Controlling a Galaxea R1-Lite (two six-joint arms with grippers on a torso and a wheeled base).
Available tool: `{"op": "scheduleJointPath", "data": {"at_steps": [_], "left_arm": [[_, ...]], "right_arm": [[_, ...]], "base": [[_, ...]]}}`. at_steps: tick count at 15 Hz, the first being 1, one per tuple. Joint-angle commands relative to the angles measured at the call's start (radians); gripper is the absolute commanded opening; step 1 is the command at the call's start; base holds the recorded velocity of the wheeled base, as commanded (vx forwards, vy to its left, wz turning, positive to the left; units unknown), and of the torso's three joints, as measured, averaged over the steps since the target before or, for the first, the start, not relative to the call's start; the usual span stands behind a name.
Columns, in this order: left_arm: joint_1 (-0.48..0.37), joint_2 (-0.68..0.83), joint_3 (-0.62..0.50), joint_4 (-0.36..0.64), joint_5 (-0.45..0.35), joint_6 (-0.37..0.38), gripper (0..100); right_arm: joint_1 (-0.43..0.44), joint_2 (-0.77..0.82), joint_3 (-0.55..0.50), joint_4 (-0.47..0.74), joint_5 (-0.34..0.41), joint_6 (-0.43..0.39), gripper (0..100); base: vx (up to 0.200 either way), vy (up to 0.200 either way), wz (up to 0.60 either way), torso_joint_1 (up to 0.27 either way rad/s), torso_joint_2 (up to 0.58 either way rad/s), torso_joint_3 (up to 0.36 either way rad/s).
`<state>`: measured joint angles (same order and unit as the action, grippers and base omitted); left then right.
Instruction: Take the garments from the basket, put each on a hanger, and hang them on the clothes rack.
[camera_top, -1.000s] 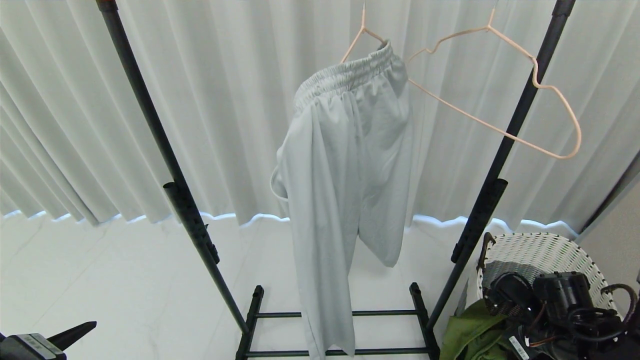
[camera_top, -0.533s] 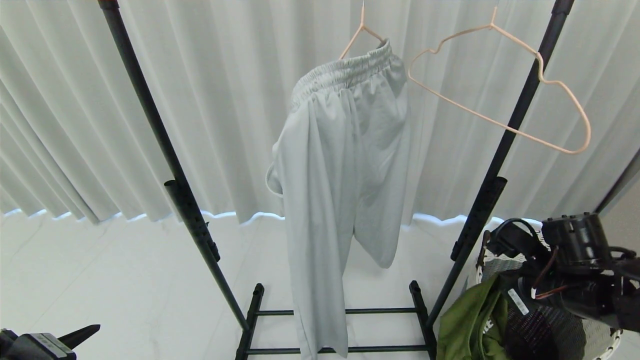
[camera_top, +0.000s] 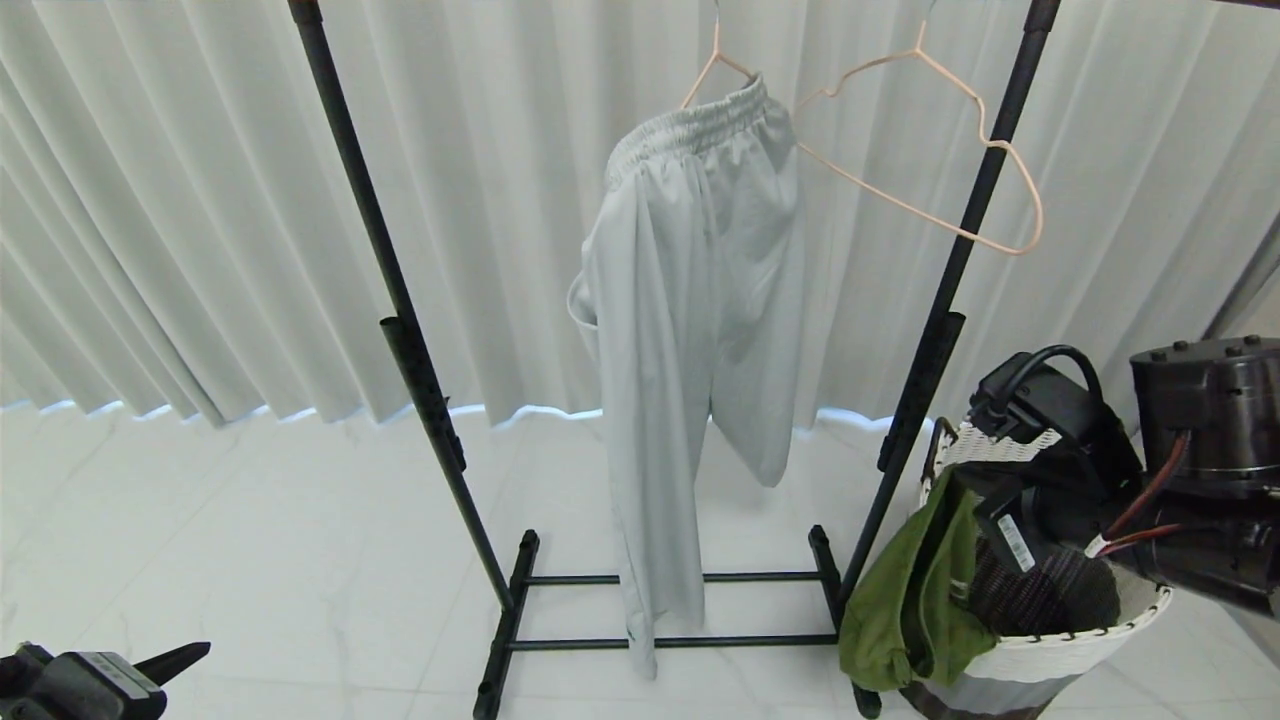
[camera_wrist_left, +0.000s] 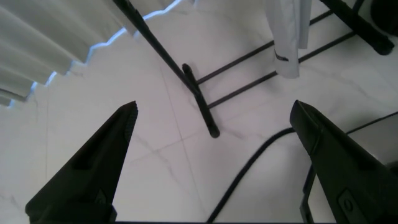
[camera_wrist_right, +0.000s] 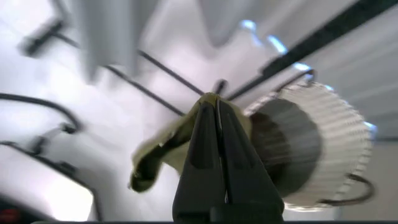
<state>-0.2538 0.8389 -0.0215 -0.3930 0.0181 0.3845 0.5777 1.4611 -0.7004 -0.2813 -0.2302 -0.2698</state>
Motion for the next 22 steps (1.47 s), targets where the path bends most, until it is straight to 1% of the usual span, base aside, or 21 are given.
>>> {"op": "scheduleJointPath", "data": {"at_steps": [1, 2, 3, 4, 5, 7, 8, 9, 10, 11, 12, 13, 15, 16, 18, 19, 20, 22], "left_arm": [[-0.002, 0.015, -0.005, -0.001, 0.000, 0.001, 100], [-0.012, 0.015, -0.008, -0.001, 0.000, 0.001, 100], [-0.044, 0.015, -0.021, -0.001, -0.001, 0.001, 100], [-0.097, 0.023, -0.043, -0.001, -0.007, 0.001, 100], [-0.137, 0.039, -0.055, 0.000, -0.015, -0.001, 100], [-0.260, 0.129, -0.144, -0.001, -0.067, -0.022, 100], [-0.301, 0.197, -0.212, -0.001, -0.101, -0.098, 100], [-0.332, 0.239, -0.256, -0.001, -0.110, -0.153, 100], [-0.417, 0.336, -0.360, -0.003, -0.110, -0.249, 100], [-0.441, 0.385, -0.411, -0.004, -0.110, -0.285, 100], [-0.481, 0.482, -0.506, -0.004, -0.110, -0.326, 100], [-0.509, 0.586, -0.583, -0.006, -0.110, -0.343, 100], [-0.561, 0.727, -0.676, -0.006, -0.112, -0.354, 100], [-0.588, 0.778, -0.712, -0.006, -0.115, -0.378, 100], [-0.633, 0.882, -0.802, -0.007, -0.113, -0.458, 100], [-0.654, 0.939, -0.870, -0.007, -0.109, -0.507, 100], [-0.659, 0.996, -0.920, -0.007, -0.096, -0.539, 100], [-0.659, 1.059, -0.971, -0.007, -0.046, -0.556, 100]], "right_arm": [[0.062, -0.034, -0.008, 0.004, 0.000, 0.009, 0], [0.091, -0.036, -0.010, 0.004, 0.000, 0.030, 0], [0.122, -0.038, -0.017, 0.004, 0.000, 0.063, 0], [0.145, -0.036, -0.031, 0.002, 0.002, 0.092, 0], [0.157, -0.036, -0.040, 0.002, 0.002, 0.104, 0], [0.179, -0.036, -0.074, 0.001, 0.003, 0.126, 0], [0.192, -0.038, -0.100, 0.002, 0.003, 0.153, 0], [0.205, -0.039, -0.114, 0.002, 0.003, 0.173, 0], [0.228, -0.048, -0.142, 0.002, 0.003, 0.204, 0], [0.235, -0.051, -0.149, 0.002, 0.003, 0.213, 0], [0.249, -0.057, -0.159, 0.002, 0.005, 0.224, 0], [0.269, -0.071, -0.160, 0.002, 0.005, 0.242, 0], [0.323, -0.103, -0.156, 0.004, 0.008, 0.282, 0], [0.337, -0.114, -0.154, 0.004, 0.008, 0.288, 0], [0.347, -0.130, -0.159, 0.004, 0.006, 0.287, 0], [0.349, -0.139, -0.159, 0.004, 0.006, 0.287, 0], [0.349, -0.143, -0.154, 0.004, 0.006, 0.288, 0], [0.349, -0.148, -0.152, 0.004, 0.006, 0.287, 0]], "base": [[-0.200, 0.000, 0.00, -0.002, 0.01, 0.002], [-0.200, 0.000, 0.00, 0.007, 0.00, 0.007], [-0.200, 0.000, 0.00, 0.002, 0.00, -0.012], [0.000, 0.000, 0.00, 0.000, 0.00, 0.000], [0.000, 0.000, 0.00, 0.000, 0.00, 0.000], [0.000, 0.000, 0.00, 0.000, 0.00, 0.000], [0.000, 0.000, 0.00, 0.000, 0.00, 0.000], [0.000, 0.000, 0.00, 0.000, 0.00, 0.000], [0.000, 0.000, 0.00, 0.000, 0.00, 0.000], [0.000, 0.000, 0.00, 0.000, 0.00, 0.000], [0.000, 0.000, 0.00, 0.000, 0.00, 0.000], [0.000, 0.000, 0.00, 0.000, 0.00, 0.000], [0.000, 0.000, 0.00, 0.000, 0.00, 0.000], [0.000, 0.000, 0.00, 0.000, 0.00, 0.000], [0.000, 0.000, 0.00, 0.000, 0.00, 0.000], [0.000, 0.000, 0.00, 0.000, 0.00, 0.000], [0.000, 0.000, 0.00, 0.000, 0.00, 0.000], [0.000, 0.000, 0.00, 0.000, 0.00, 0.000]]}}
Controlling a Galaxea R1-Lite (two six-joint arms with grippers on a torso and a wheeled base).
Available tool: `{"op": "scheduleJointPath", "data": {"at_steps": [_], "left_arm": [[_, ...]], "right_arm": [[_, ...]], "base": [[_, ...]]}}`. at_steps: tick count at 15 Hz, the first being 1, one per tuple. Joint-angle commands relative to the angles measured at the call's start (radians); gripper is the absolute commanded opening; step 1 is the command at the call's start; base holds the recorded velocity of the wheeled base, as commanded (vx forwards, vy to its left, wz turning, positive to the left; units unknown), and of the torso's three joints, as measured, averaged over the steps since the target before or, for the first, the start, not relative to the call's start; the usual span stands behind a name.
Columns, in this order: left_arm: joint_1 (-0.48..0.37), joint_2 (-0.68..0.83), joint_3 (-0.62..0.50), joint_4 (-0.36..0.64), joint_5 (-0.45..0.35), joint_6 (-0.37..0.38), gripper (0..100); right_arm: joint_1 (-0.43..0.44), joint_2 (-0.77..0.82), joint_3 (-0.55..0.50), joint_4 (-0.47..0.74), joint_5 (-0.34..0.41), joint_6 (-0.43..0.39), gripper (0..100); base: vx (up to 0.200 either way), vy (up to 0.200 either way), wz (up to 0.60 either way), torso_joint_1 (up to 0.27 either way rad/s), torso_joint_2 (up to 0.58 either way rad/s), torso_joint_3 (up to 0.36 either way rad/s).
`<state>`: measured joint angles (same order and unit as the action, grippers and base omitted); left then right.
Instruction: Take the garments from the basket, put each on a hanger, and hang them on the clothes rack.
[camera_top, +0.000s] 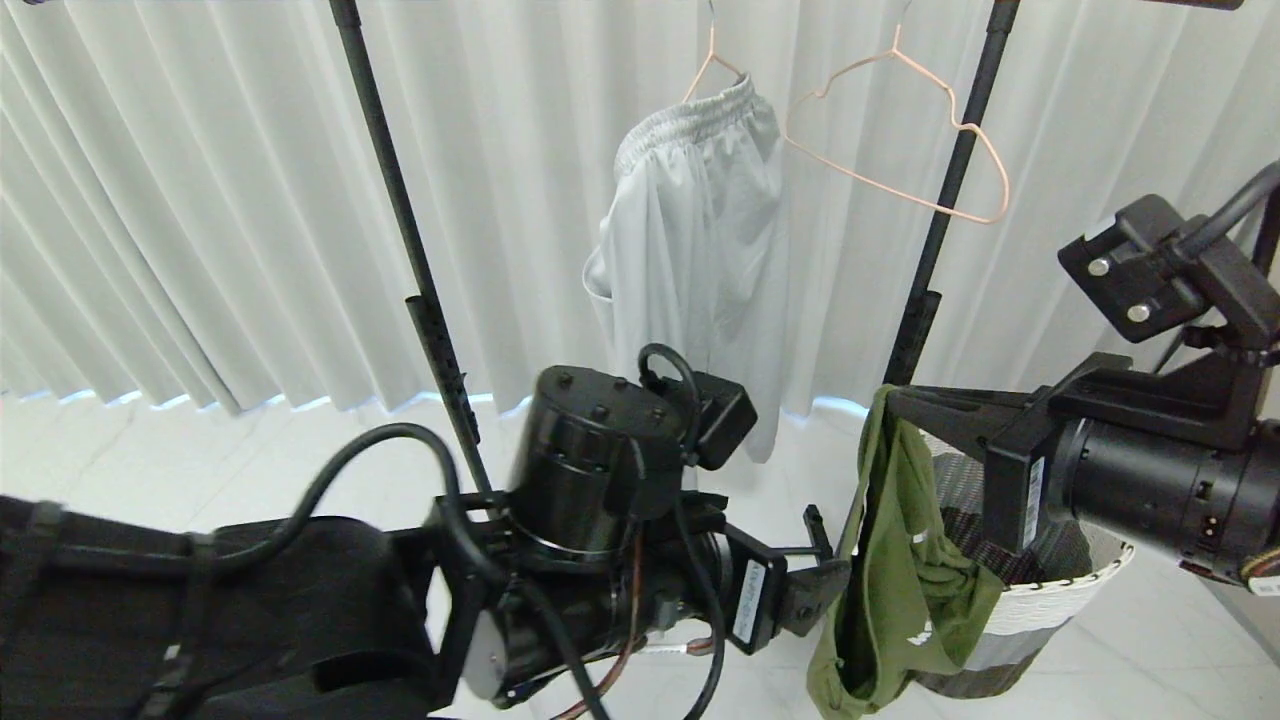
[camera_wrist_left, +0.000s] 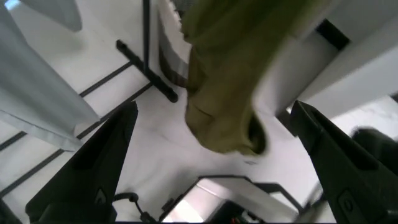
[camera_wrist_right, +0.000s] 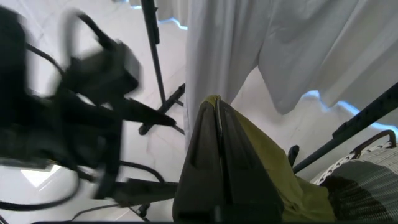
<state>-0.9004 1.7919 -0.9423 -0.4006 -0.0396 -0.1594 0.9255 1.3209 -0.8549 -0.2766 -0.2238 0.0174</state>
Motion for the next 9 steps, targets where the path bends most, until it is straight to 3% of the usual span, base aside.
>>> {"op": "scheduleJointPath", "data": {"at_steps": [1, 5, 9], "left_arm": [[-0.012, 0.139, -0.072, 0.000, 0.041, -0.014, 100], [-0.012, 0.213, -0.084, -0.006, 0.121, -0.014, 100], [-0.015, 0.190, -0.055, -0.010, 0.118, -0.012, 100]], "right_arm": [[0.001, -0.009, 0.000, -0.001, 0.000, 0.001, 0], [0.001, -0.011, 0.000, -0.001, 0.000, -0.001, 0], [0.001, -0.008, 0.002, -0.003, 0.000, -0.002, 0]], "base": [[0.000, 0.000, 0.00, 0.000, 0.00, 0.000], [0.000, 0.000, 0.00, 0.000, 0.00, 0.000], [0.000, 0.000, 0.00, 0.000, 0.00, 0.000]]}}
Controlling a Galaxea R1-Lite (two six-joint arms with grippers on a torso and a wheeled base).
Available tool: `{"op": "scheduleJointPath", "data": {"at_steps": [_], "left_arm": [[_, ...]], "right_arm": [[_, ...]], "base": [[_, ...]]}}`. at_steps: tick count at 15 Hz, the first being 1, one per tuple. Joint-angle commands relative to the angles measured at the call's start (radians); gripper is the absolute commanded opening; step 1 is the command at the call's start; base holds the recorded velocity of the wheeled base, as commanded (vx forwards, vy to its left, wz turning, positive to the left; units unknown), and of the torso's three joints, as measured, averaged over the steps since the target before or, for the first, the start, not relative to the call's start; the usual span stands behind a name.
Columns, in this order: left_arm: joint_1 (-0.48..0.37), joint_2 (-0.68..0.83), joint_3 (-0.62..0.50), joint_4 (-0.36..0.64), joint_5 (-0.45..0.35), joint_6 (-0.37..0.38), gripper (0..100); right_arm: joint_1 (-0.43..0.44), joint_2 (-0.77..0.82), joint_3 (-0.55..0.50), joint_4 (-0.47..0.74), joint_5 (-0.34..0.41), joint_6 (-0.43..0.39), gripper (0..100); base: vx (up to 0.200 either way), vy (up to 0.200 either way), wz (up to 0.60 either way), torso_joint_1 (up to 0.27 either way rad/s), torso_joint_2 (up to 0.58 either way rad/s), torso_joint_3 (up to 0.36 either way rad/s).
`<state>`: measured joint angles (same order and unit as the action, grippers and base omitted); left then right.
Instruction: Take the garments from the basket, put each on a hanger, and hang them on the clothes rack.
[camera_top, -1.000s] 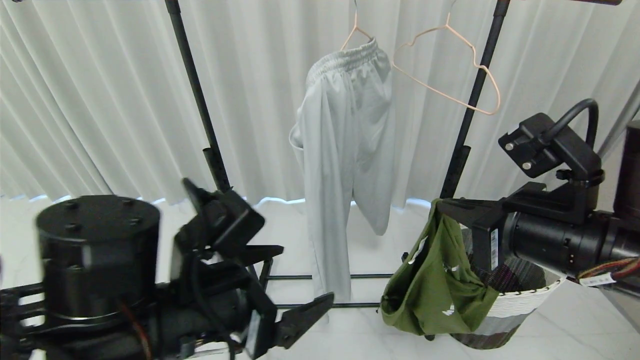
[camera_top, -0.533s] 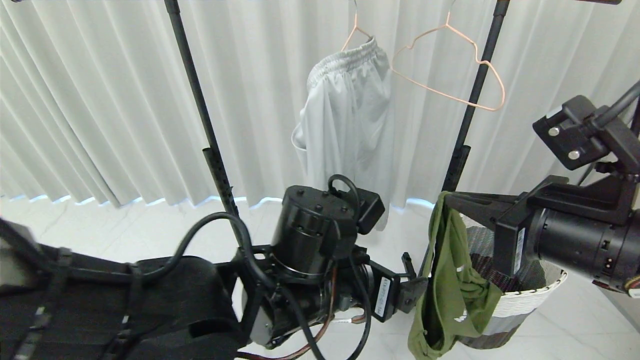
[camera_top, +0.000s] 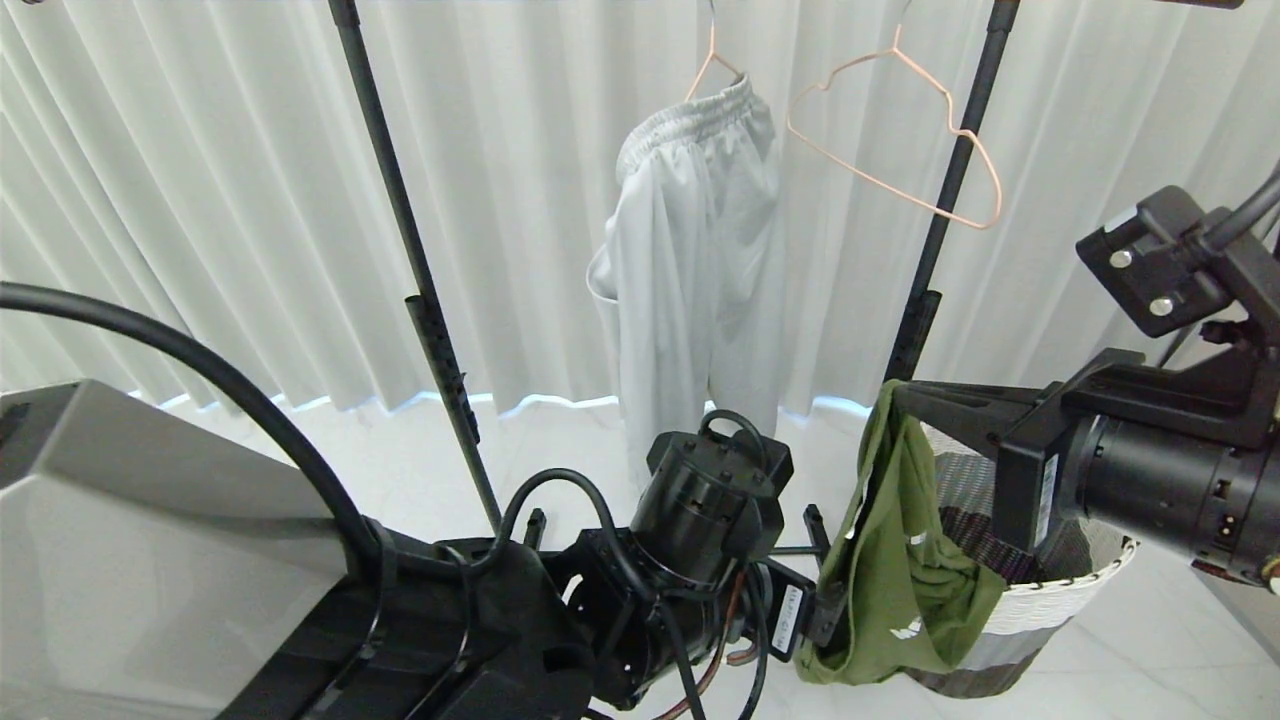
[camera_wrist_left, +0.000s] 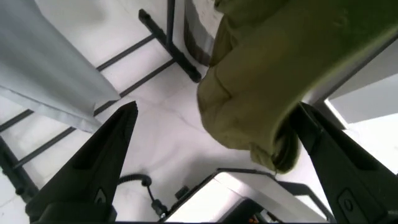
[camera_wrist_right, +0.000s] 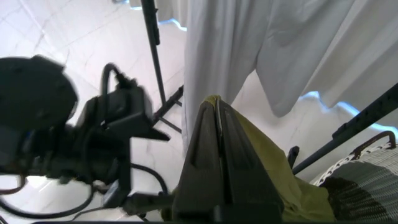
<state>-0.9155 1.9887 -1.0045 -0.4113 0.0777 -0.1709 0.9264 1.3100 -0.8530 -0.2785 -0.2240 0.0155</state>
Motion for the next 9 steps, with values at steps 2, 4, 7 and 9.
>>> {"op": "scheduleJointPath", "data": {"at_steps": [2, 4, 7, 9], "left_arm": [[-0.008, -0.067, 0.079, 0.000, -0.018, 0.007, 100], [-0.016, -0.071, 0.081, -0.003, -0.018, 0.001, 100], [-0.006, 0.010, 0.063, -0.115, 0.031, 0.001, 100], [-0.008, 0.038, 0.086, -0.119, 0.042, 0.001, 100]], "right_arm": [[0.000, 0.003, 0.000, -0.001, 0.000, 0.000, 0], [0.000, 0.003, 0.002, -0.002, 0.002, 0.000, 0], [0.000, -0.002, 0.000, -0.002, 0.002, 0.000, 0], [0.000, -0.011, 0.003, -0.001, 0.002, 0.000, 0]], "base": [[0.000, 0.000, 0.00, 0.000, 0.00, 0.000], [0.000, 0.000, 0.00, 0.000, 0.00, 0.000], [0.000, 0.000, 0.00, 0.000, 0.00, 0.000], [0.000, 0.000, 0.00, 0.000, 0.00, 0.000]]}}
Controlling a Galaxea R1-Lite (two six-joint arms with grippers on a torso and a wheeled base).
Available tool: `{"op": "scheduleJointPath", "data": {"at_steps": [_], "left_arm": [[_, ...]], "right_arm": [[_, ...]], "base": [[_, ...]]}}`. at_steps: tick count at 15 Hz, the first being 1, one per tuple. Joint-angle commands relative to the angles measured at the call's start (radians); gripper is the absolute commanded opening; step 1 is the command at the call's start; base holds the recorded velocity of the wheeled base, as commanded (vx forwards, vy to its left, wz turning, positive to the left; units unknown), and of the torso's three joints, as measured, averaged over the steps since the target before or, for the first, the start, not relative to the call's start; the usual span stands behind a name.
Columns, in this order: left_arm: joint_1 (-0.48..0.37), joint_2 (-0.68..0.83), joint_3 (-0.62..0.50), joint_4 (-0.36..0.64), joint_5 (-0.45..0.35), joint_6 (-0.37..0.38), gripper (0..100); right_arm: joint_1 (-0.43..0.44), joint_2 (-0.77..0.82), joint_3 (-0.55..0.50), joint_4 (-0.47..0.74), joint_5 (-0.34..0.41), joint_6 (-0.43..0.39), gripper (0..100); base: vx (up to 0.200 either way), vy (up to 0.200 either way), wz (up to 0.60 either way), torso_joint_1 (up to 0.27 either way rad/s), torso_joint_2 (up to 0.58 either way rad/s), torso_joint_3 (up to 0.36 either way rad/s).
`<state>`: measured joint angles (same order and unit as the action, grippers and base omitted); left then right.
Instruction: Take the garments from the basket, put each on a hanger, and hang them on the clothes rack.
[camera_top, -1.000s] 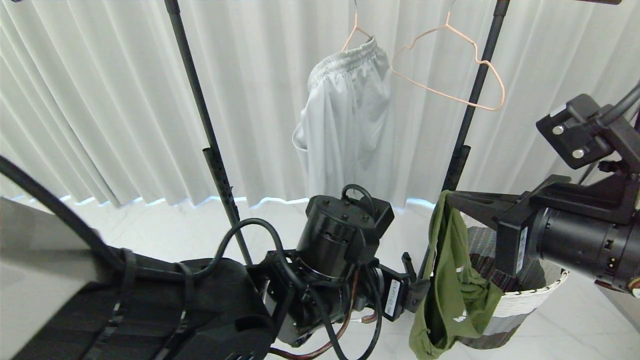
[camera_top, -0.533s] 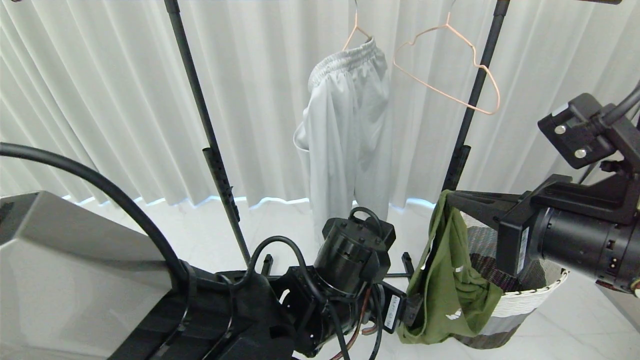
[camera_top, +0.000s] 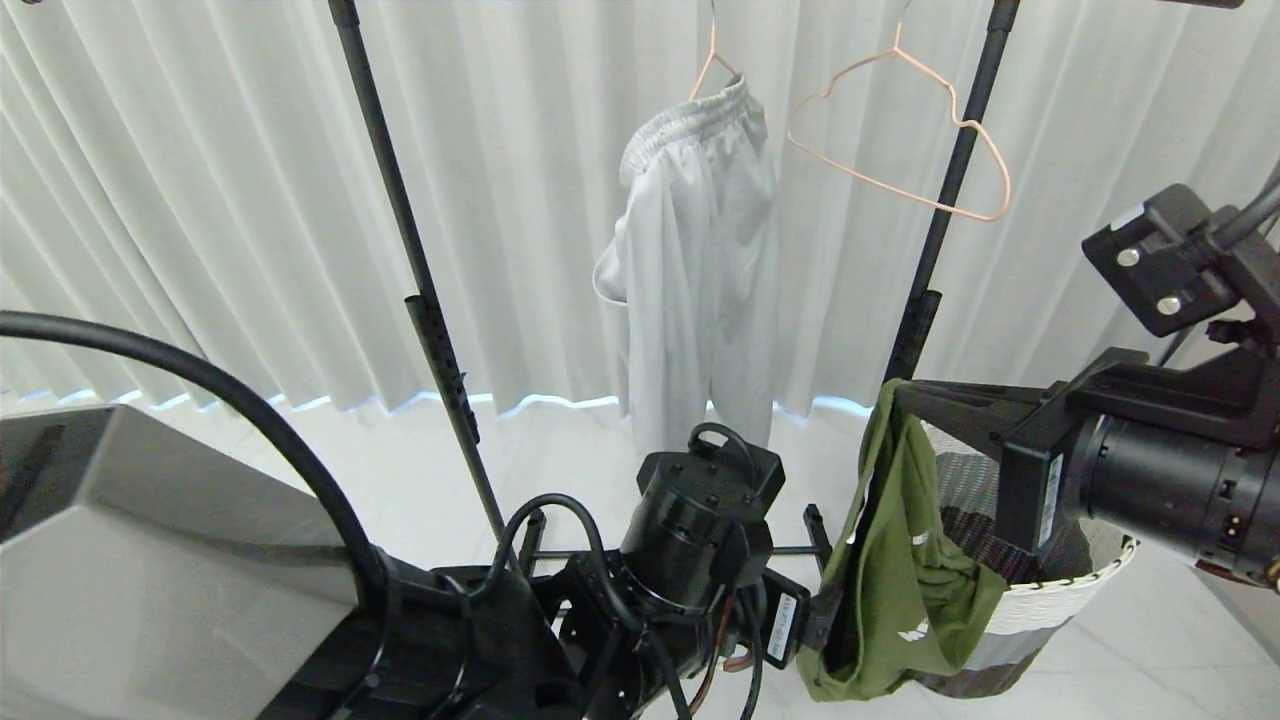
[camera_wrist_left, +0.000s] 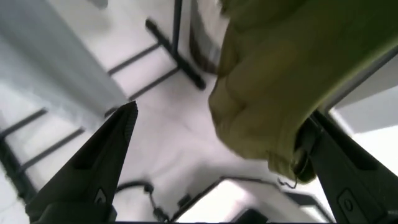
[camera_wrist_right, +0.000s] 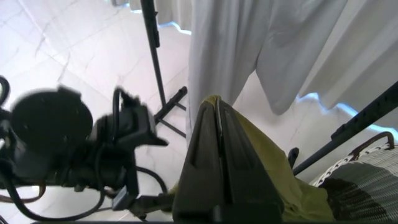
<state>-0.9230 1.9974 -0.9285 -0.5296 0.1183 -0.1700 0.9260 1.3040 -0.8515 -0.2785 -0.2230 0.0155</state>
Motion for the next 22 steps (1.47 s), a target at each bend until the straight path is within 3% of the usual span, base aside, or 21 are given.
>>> {"op": "scheduleJointPath", "data": {"at_steps": [1, 6, 7, 11, 14, 15, 18, 22], "left_arm": [[-0.002, 0.041, 0.036, -0.001, 0.003, 0.001, 100], [-0.002, 0.035, 0.145, -0.018, 0.012, 0.000, 100], [-0.002, 0.037, 0.146, -0.026, 0.017, 0.000, 0], [-0.002, -0.029, 0.206, -0.035, 0.070, 0.001, 0], [0.026, -0.284, 0.303, -0.024, 0.080, 0.009, 0], [0.039, -0.399, 0.306, 0.031, 0.081, 0.010, 0], [0.055, -0.712, 0.221, 0.379, 0.112, 0.009, 0], [0.053, -0.813, 0.031, 0.642, 0.291, 0.010, 0]], "right_arm": [[0.001, -0.011, 0.002, 0.001, -0.001, 0.000, 0], [0.001, -0.014, 0.014, -0.001, -0.001, -0.002, 0], [0.001, -0.014, 0.015, 0.001, 0.001, -0.003, 0], [-0.001, -0.015, 0.032, -0.002, -0.006, -0.003, 0], [-0.004, -0.022, 0.068, -0.007, -0.009, -0.003, 0], [-0.004, -0.019, 0.071, -0.007, -0.009, -0.003, 0], [-0.007, -0.014, 0.072, -0.008, -0.009, -0.005, 0], [-0.012, -0.028, 0.068, -0.011, -0.010, -0.019, 0]], "base": [[0.000, 0.000, 0.00, 0.000, 0.00, 0.000], [0.000, 0.000, 0.00, 0.000, 0.00, 0.000], [0.000, 0.000, 0.00, 0.000, 0.00, 0.000], [0.000, 0.000, 0.00, 0.000, 0.00, 0.000], [0.000, 0.000, 0.00, 0.000, 0.00, 0.000], [0.000, 0.000, 0.00, 0.000, 0.00, 0.000], [0.000, 0.000, 0.00, 0.000, 0.00, 0.000], [0.000, 0.000, 0.00, 0.000, 0.00, 0.000]]}}
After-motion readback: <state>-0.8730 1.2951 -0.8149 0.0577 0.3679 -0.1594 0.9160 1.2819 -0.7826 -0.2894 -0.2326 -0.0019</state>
